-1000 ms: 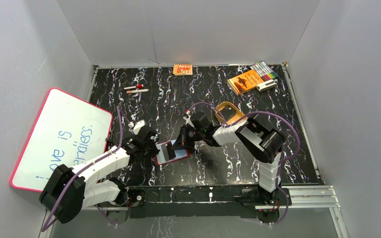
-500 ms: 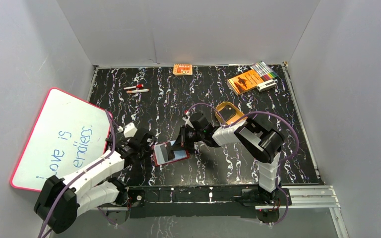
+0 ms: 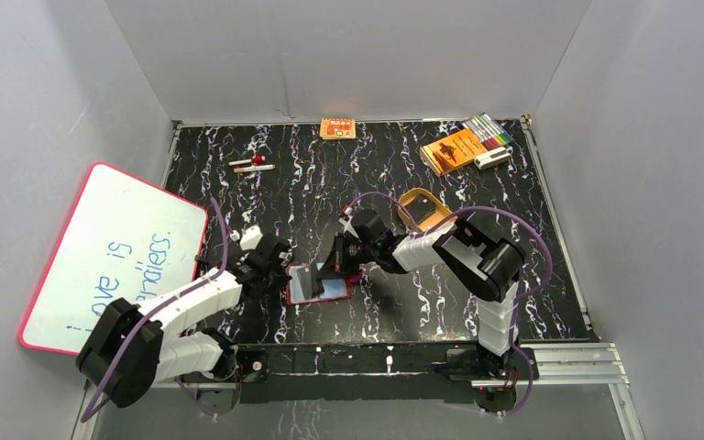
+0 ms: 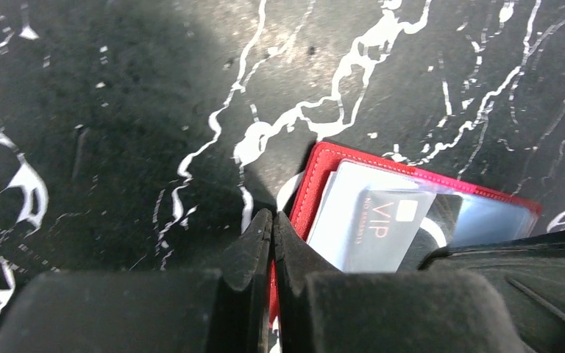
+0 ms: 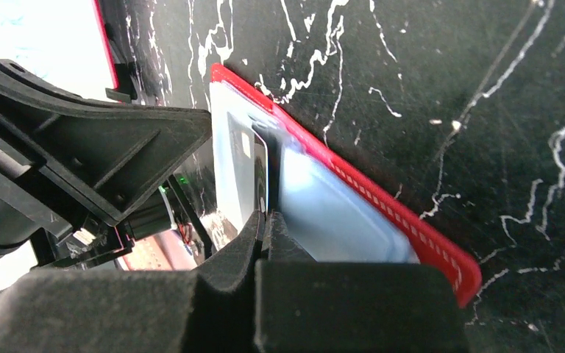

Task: Put the credit cards into the card holder
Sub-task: Insert the credit card into the card holder.

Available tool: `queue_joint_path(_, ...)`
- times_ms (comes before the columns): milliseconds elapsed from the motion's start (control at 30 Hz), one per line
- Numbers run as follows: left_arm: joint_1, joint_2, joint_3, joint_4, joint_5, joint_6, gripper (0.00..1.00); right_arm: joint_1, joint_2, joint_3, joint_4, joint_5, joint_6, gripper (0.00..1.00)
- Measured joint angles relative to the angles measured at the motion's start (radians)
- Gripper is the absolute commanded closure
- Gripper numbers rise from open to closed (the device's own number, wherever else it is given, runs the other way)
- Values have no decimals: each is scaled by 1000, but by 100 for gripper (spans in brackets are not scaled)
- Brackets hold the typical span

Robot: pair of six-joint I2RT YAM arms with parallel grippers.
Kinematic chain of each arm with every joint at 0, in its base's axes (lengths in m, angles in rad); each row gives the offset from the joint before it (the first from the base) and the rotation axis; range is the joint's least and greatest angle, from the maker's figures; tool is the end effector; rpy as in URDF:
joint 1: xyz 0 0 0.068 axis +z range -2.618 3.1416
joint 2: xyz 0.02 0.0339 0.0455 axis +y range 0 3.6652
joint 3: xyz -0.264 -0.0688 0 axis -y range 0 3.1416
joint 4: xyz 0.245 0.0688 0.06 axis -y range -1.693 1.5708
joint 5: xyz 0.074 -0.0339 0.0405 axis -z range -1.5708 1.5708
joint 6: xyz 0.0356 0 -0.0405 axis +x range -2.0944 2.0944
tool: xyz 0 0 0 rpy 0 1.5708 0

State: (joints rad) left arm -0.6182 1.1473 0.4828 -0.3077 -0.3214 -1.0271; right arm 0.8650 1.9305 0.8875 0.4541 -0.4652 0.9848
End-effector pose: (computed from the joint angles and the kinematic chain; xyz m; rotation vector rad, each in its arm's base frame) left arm 0.1712 -0.1080 0.1613 -0.6278 2.4141 -0.2887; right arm 0.2318 0.2966 0.1204 -0.1675 2.5311 1.4332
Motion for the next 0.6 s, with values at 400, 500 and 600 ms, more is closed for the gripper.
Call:
queue_joint_path(400,5,86,12,167,84,49,100,0,-56,-117,72,78,74,100)
queue_joint_path(500,5,91,11,182,99,48,100,2,-83,-151,86,113,104,100)
queue_joint_path(600,5,91,9,188,108,47,100,6,-108,-177,93,148,126,100)
